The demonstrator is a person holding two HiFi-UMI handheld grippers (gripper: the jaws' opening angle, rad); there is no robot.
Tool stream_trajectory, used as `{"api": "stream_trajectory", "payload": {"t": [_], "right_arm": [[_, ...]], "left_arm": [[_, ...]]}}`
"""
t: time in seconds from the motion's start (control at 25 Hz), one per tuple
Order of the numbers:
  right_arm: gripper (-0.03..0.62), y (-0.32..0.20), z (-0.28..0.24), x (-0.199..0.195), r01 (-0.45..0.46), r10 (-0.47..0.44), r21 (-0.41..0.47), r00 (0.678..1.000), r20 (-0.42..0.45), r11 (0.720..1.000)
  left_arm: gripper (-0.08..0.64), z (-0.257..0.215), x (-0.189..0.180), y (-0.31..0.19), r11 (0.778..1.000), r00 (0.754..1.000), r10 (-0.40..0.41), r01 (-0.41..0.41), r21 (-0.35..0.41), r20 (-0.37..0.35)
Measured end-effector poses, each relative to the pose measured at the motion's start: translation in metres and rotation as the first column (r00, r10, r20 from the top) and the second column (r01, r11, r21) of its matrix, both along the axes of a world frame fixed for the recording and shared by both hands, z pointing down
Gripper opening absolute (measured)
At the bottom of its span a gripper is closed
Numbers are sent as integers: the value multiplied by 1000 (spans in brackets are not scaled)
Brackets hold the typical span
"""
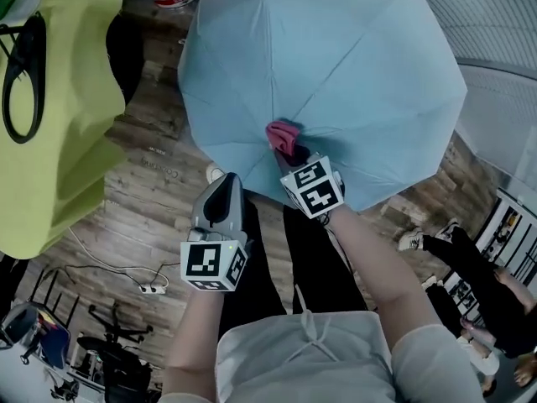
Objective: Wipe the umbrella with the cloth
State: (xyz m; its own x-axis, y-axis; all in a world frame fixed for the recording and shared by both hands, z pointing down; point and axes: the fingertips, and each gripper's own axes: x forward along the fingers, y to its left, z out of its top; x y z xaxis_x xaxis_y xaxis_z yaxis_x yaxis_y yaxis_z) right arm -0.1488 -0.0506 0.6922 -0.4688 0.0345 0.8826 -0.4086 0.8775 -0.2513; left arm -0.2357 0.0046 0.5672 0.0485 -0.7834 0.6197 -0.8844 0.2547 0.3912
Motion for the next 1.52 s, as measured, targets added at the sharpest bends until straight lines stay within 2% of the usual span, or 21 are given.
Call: {"api": "stream_trajectory", "payload": {"t": [0.12, 0.24, 0.4, 0.6, 0.84, 1.52], "right_arm": [[52, -3, 8, 1, 19, -19, 14, 1000, -10, 1000], [53, -11, 10, 0, 51, -50, 49, 998, -26, 998], [54, -25, 5, 6, 81, -76, 74, 995, -67, 994], [54, -47, -3, 14, 89, -84, 72, 994, -71, 993], [54, -85, -21, 24, 114, -106, 95, 991, -85, 989], [55, -170, -66, 93, 88, -75, 141, 993, -91, 986]], "left_arm": [[7, 11, 7, -1, 1000, 999, 24, -24, -6, 29], [8, 16, 7, -7, 1000, 1000, 19, -19, -4, 24], [7, 12, 9, -15, 999, 999, 34, -34, 8, 40], [8, 8, 17, -25, 997, 996, 75, -76, 11, 51], [8, 1, 27, -43, 996, 995, 87, -87, 2, 57], [8, -22, 102, -126, 983, 982, 181, -182, 32, 49]]}}
